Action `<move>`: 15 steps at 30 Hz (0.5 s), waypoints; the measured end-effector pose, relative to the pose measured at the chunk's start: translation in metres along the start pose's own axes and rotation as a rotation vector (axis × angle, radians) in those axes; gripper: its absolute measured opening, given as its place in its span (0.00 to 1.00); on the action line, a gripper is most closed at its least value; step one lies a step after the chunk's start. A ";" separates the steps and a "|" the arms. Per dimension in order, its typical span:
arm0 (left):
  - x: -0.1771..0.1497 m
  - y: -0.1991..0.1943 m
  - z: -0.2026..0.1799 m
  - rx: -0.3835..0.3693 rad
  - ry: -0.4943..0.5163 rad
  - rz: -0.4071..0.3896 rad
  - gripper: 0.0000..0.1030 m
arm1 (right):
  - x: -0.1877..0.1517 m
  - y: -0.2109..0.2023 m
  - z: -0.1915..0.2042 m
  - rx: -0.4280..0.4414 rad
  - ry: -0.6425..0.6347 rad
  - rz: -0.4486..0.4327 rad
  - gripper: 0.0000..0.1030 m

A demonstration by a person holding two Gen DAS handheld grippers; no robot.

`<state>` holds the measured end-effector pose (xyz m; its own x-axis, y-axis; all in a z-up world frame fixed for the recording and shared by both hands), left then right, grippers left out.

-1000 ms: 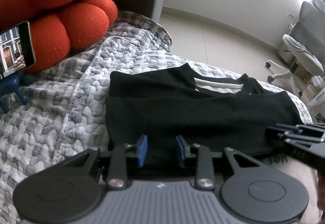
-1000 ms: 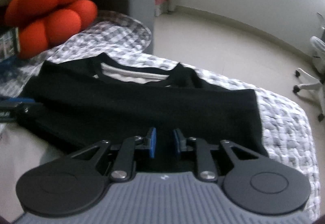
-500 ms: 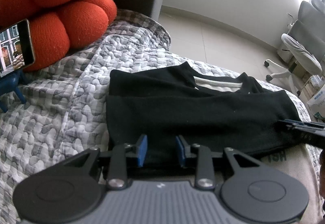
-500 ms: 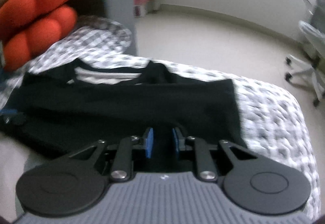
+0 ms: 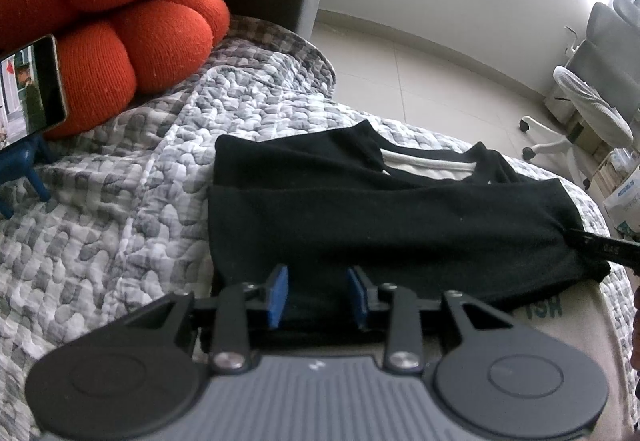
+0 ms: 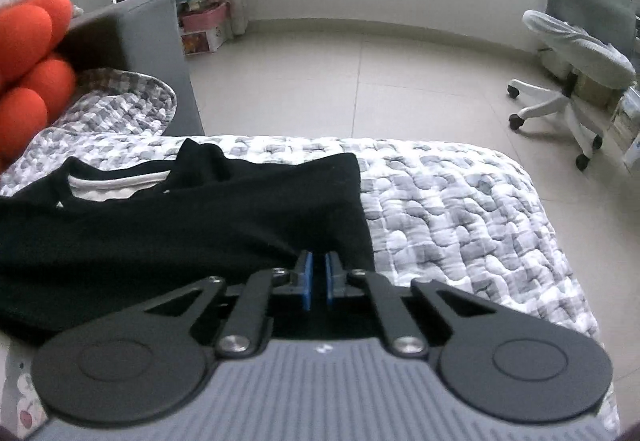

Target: Fold clothes

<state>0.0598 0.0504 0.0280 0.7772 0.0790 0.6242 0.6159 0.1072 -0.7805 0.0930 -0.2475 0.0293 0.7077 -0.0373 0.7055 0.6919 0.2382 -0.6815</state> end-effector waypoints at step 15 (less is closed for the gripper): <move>0.001 0.001 -0.001 -0.001 0.003 -0.001 0.35 | 0.004 0.002 -0.004 0.003 0.037 -0.025 0.05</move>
<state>0.0608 0.0500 0.0279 0.7771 0.0764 0.6248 0.6167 0.1061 -0.7800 0.0979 -0.2513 0.0304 0.6952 -0.0787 0.7145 0.7088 0.2401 -0.6633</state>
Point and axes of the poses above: each gripper's, at about its wrist camera, not at the fingertips, and y roughly the way its jaws point, z to its left, x to its top, the point moved 1 cm from there along y, roughly the way its jaws point, and after that the axes turned 15 degrees about x, right-handed, at the moved point
